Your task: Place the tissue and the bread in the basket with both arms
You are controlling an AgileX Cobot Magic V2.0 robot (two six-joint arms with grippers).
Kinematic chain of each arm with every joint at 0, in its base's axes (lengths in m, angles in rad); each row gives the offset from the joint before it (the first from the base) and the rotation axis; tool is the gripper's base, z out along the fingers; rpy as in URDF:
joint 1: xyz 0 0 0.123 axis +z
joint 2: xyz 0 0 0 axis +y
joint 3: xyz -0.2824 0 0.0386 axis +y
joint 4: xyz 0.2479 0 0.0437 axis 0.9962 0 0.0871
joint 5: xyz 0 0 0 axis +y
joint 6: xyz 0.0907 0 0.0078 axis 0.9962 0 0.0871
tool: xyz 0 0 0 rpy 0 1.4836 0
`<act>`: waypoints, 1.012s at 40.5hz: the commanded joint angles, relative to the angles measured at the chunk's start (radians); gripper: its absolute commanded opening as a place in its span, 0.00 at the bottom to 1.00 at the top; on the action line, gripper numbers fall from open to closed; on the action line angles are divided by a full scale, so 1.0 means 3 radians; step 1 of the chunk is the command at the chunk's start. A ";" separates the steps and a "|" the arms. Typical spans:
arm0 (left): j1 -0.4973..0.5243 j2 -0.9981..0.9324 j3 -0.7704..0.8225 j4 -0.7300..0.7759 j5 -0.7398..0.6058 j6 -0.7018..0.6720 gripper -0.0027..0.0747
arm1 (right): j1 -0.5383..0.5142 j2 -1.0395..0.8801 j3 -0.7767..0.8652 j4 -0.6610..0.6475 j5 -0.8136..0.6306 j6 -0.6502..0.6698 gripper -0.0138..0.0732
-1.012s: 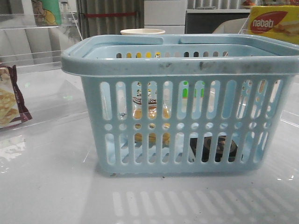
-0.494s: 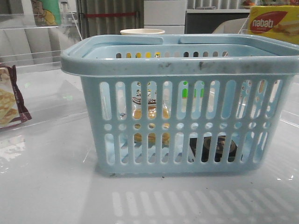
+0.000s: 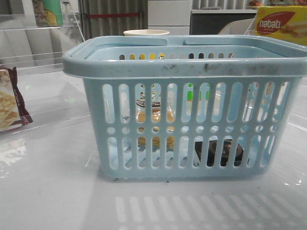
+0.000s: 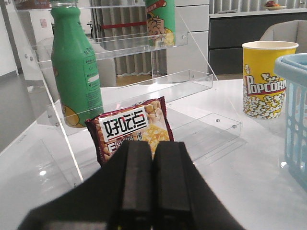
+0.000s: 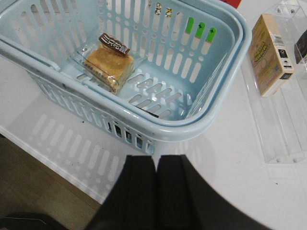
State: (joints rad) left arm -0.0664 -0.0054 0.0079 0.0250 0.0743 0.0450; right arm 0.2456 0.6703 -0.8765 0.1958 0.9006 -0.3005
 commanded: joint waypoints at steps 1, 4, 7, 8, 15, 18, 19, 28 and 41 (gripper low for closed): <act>-0.0025 -0.0061 -0.0007 -0.0005 -0.0310 -0.0036 0.15 | 0.0002 -0.0003 -0.0078 0.0023 -0.0205 -0.0023 0.22; -0.0025 -0.0061 -0.0007 -0.0005 -0.0310 -0.0036 0.15 | 0.0002 -0.0003 -0.0078 0.0023 -0.0205 -0.0023 0.22; -0.0025 -0.0061 -0.0007 -0.0005 -0.0310 -0.0036 0.15 | 0.0002 -0.0003 -0.0078 0.0023 -0.0205 -0.0023 0.22; -0.0025 -0.0061 -0.0007 -0.0005 -0.0310 -0.0036 0.15 | 0.0002 -0.0003 -0.0078 0.0023 -0.0205 -0.0023 0.22; -0.0025 -0.0061 -0.0007 -0.0005 -0.0310 -0.0036 0.15 | 0.0002 -0.0003 -0.0078 0.0023 -0.0205 -0.0023 0.22; -0.0025 -0.0061 -0.0007 -0.0005 -0.0310 -0.0036 0.15 | 0.0002 -0.0003 -0.0078 0.0023 -0.0205 -0.0023 0.22; -0.0025 -0.0061 -0.0007 -0.0005 -0.0310 -0.0036 0.15 | 0.0002 -0.0003 -0.0078 0.0023 -0.0205 -0.0023 0.22; -0.0025 -0.0061 -0.0007 -0.0005 -0.0310 -0.0036 0.15 | -0.0123 -0.0207 0.0061 0.0013 -0.0287 -0.0023 0.22; -0.0025 -0.0061 -0.0007 -0.0005 -0.0310 -0.0036 0.15 | -0.0917 -0.1286 0.1350 0.0018 -0.2112 -0.0023 0.22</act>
State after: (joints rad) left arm -0.0664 -0.0054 0.0079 0.0250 0.0743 0.0450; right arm 0.0012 0.3455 -0.5380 0.1958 0.5027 -0.3005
